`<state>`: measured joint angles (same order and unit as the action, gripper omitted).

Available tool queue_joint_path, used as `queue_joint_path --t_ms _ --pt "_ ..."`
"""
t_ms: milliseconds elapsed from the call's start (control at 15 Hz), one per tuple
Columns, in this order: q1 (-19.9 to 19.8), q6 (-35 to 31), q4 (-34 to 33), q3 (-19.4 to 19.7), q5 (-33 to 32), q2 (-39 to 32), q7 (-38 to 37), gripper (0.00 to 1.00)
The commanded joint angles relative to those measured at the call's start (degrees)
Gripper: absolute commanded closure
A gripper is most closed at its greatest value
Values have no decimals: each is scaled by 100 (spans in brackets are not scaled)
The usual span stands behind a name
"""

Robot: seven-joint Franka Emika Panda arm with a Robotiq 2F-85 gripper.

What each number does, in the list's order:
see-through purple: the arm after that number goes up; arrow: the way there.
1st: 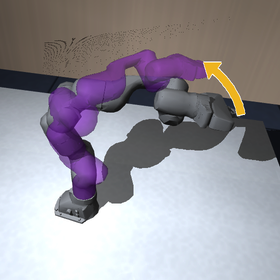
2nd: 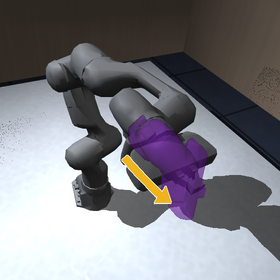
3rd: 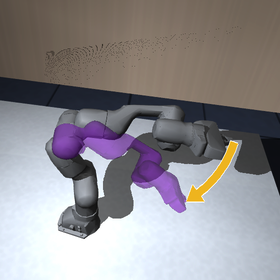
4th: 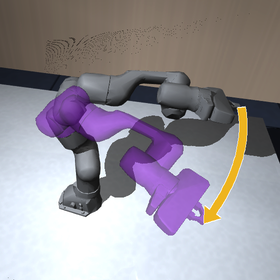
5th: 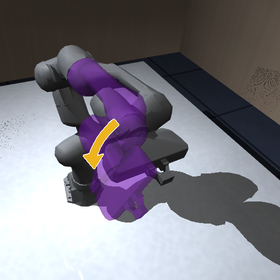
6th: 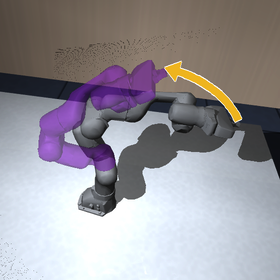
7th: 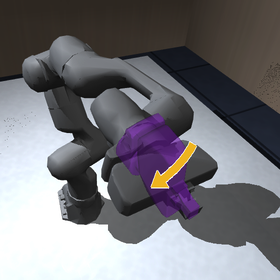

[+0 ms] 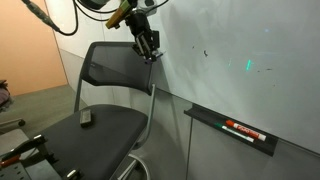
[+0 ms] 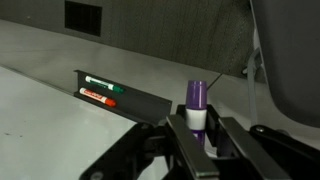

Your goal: Use the marker on the chair to write some markings on the board

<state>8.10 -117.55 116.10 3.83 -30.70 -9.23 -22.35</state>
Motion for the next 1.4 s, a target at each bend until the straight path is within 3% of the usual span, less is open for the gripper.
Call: queue_joint_path --t_ms 0,533,1000,1333 --pt "-144 -25 -562 -84 -230 -272 -5 92" --pt "-328 -159 -1283 40 -323 -784 15 92" --pt "-280 -53 -1407 76 -504 -720 -74 92" --pt "-322 1063 -1459 64 -382 -717 41 93"
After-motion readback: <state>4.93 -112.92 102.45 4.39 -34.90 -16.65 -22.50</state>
